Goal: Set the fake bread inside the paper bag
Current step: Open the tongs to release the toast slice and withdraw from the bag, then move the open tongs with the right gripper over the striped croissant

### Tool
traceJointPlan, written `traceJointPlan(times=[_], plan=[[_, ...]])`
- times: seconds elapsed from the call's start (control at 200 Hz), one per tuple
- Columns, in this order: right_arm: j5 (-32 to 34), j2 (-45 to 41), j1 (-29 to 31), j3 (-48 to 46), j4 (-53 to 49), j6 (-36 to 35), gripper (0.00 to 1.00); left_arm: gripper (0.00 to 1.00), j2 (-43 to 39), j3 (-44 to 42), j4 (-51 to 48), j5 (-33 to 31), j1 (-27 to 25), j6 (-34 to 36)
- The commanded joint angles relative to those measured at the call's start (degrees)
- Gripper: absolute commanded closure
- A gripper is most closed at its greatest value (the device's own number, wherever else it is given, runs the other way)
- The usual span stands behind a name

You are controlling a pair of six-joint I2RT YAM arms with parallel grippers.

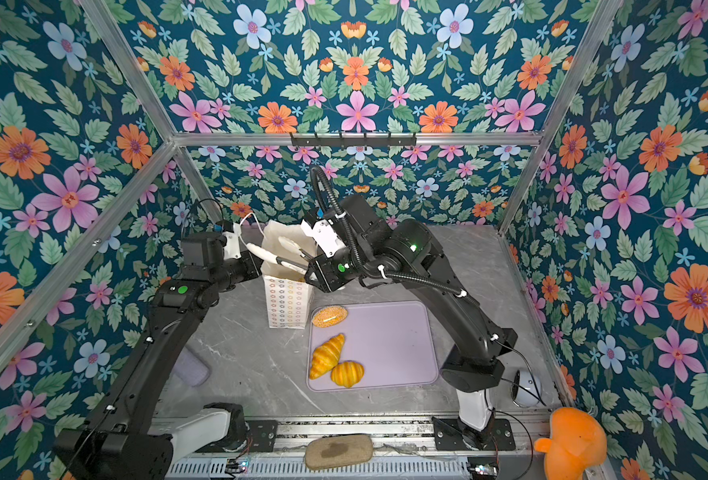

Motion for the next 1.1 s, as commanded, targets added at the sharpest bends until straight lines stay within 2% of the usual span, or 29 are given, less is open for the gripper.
traceJointPlan(times=[0.0,0.145,0.32,0.5,0.655,0.835,1.095], plan=[[-1.02,-3.71,0.01,-2.38,2.68,-1.37,0.59,1.0,0.08,0.32,1.15,0.02,0.1,0.2],[-3.94,-8.77,0.06,-6.01,3.67,-2.2,0.59,1.0,0.13,0.15,1.42,0.32,0.1,0.12],[1.0,-16.28,0.02,-13.95,3.45,-2.48,0.6,1.0,-0.31,0.25,1.42,0.38,0.1,0.04],[6.87,-26.56,0.04,-31.07,3.65,-0.95,0.61,1.0,-0.76,0.04,0.98,-0.53,0.1,0.25],[8.19,-35.14,0.02,-45.89,4.85,-0.2,0.64,1.0,-0.58,-0.3,1.06,-0.31,0.1,0.21],[10.88,-38.42,0.06,-57.53,1.76,-2.03,0.65,1.0,-1.05,-0.61,0.98,-0.25,0.1,-0.01],[9.46,-39.22,1.75,-69.64,3.47,-10.6,0.66,1.0,-1.26,-1.01,1.05,-0.27,0.1,-0.2]])
